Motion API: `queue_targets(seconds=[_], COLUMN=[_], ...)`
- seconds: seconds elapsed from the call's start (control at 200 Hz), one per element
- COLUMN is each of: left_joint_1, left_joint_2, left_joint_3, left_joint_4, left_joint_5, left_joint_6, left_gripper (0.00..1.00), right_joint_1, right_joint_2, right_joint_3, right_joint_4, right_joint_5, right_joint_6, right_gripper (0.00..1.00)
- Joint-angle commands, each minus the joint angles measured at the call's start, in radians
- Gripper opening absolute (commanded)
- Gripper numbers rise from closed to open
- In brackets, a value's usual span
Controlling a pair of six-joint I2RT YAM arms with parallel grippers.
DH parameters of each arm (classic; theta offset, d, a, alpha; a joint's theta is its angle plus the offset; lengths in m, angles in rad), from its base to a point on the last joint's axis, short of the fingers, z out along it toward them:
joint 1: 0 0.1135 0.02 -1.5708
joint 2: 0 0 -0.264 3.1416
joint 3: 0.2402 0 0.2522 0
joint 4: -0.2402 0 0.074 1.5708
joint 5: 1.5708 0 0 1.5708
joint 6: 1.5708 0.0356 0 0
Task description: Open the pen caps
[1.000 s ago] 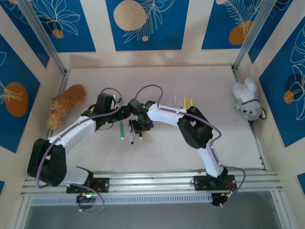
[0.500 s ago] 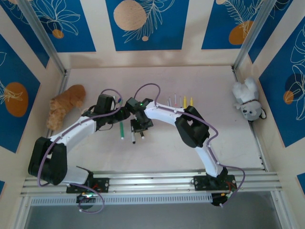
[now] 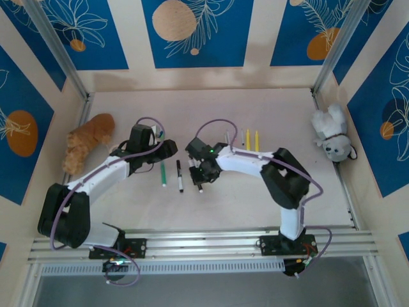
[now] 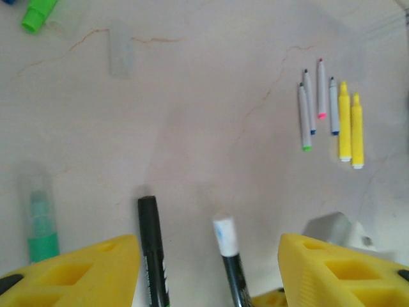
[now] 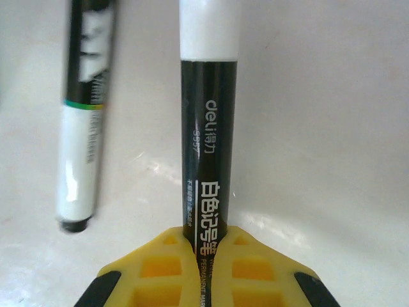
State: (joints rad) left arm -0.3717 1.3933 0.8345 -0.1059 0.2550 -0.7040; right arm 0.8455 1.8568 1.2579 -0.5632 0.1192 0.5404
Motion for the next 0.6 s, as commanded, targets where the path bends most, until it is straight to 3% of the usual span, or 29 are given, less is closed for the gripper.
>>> queue_targets(seconds=[0.0, 0.595], left_joint_1=[-0.010, -0.102], left_joint_2=[0.039, 0.123], left_joint_3=[-0.005, 0.067], left_joint_4=[0.080, 0.147], left_joint_5=[0.060, 0.058], left_joint_6=[-0.065, -0.129], left_gripper=[0.58, 0.57], right_joint_1=[-0.013, 0.000], right_joint_2=[-0.096, -0.140], right_joint_3=[-0.017, 0.009], right_joint_4=[0.110, 0.121], right_joint_5=[-0.067, -0.093], right_joint_6=[-0.007, -0.025], right_gripper=[0.00, 0.00])
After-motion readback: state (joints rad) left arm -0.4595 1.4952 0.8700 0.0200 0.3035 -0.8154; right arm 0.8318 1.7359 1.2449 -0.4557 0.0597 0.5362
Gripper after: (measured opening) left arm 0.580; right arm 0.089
